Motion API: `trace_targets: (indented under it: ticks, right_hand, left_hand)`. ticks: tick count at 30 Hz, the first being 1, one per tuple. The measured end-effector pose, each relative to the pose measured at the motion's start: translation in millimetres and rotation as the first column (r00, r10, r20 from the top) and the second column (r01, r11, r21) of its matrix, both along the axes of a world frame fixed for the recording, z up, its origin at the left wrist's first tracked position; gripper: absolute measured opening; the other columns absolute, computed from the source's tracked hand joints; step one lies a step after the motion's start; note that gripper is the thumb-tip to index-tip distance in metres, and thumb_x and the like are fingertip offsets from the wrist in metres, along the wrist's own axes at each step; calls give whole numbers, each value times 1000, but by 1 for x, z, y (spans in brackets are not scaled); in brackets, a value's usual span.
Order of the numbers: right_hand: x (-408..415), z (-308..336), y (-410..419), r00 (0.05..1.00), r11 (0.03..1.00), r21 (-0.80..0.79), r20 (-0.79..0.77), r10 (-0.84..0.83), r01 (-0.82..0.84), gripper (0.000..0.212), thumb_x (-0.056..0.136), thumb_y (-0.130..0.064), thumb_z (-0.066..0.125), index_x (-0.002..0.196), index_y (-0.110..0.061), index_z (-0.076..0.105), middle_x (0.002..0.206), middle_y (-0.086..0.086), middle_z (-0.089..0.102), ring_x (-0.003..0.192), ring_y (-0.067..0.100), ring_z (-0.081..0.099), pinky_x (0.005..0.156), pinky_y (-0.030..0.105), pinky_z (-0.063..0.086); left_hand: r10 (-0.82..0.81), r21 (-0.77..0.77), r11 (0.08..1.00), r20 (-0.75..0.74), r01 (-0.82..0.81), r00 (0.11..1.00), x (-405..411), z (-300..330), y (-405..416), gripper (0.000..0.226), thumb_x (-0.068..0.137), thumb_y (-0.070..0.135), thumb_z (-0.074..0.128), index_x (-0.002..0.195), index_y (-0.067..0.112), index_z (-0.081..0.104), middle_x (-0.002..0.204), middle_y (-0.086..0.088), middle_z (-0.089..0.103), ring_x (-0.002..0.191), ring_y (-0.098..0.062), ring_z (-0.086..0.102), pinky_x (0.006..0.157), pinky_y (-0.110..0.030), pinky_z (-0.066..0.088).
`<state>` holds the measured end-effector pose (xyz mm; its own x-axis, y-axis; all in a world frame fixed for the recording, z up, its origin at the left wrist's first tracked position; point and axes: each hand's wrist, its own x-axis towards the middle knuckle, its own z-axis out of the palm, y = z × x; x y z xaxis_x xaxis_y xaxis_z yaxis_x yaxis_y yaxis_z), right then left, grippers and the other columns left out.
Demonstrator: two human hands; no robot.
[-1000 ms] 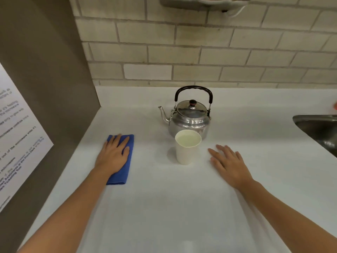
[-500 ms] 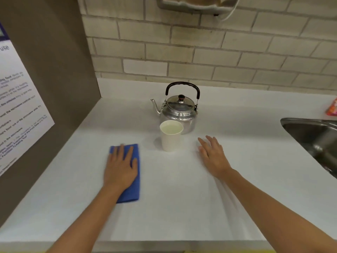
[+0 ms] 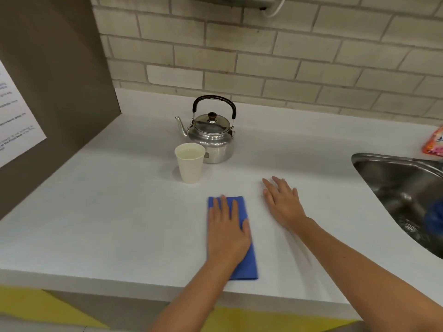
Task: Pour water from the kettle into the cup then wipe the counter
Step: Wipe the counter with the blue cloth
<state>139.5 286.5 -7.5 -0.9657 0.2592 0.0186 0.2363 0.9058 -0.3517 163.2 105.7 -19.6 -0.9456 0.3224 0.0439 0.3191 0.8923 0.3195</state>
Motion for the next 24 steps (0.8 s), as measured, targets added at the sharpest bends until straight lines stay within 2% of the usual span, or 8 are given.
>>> trace_targets:
  ticks: [3,5,8,11,15,18,21,24]
  right_hand:
    - [-1,0,8,1000,1000,30,0,2,-2,43,99,-34,26,141,-26,30,153,5,23,143,25,10,116,48,9]
    - [-3,0,14,1000,999,41,-14,3,-2,42,99,-34,25,140,-26,31,153,3,23,143,24,10,116,49,9]
    - [-5,3,31,997,996,41,-22,-75,76,42,99,-33,23,140,-26,31,154,3,21,144,23,7,116,50,6]
    - [-6,4,55,991,991,9,19,-136,136,43,99,-33,21,141,-26,29,155,2,18,144,22,5,117,50,5]
    - [-18,5,76,985,985,13,-28,-171,171,42,99,-33,21,140,-26,31,155,2,20,144,22,8,116,50,8]
    - [-29,3,76,989,989,40,-30,-144,145,42,99,-33,25,140,-26,32,154,3,22,143,23,11,115,50,11]
    - [-36,0,69,992,991,59,-40,-116,118,41,99,-32,27,139,-25,34,152,3,26,142,22,15,114,50,15]
    - [-39,-6,68,991,988,89,-59,-122,127,41,98,-33,27,137,-26,36,150,2,30,141,20,17,113,48,14]
  left_hand:
    - [85,29,996,-46,-83,995,-10,-9,-42,60,97,40,19,148,13,2,158,-15,-5,145,-29,-8,118,-39,-8]
    - [113,31,993,-45,-112,993,-18,-12,-40,60,97,39,19,147,12,2,158,-15,-4,145,-30,-6,118,-39,-5]
    - [114,-5,993,-50,-114,992,-46,-7,8,59,97,37,18,147,8,2,157,-18,-2,145,-34,-3,118,-42,-3]
    - [40,-44,998,-42,-41,998,-87,1,83,58,98,34,17,146,5,1,157,-22,0,144,-36,-1,119,-44,-3]
    - [-73,-59,996,-12,72,997,-124,10,151,56,99,32,18,146,5,6,157,-20,2,145,-35,0,119,-44,-3]
    - [-107,-20,994,-18,107,994,-108,4,135,55,98,32,19,147,8,7,158,-17,2,145,-31,-2,119,-41,-4]
    - [-30,23,999,-64,31,997,-78,-10,96,56,98,36,16,147,12,1,158,-15,-5,145,-29,-7,117,-38,-9]
    - [8,-12,1000,-66,-9,998,-73,-15,81,57,97,37,16,147,14,-1,158,-15,-7,145,-30,-7,117,-38,-8]
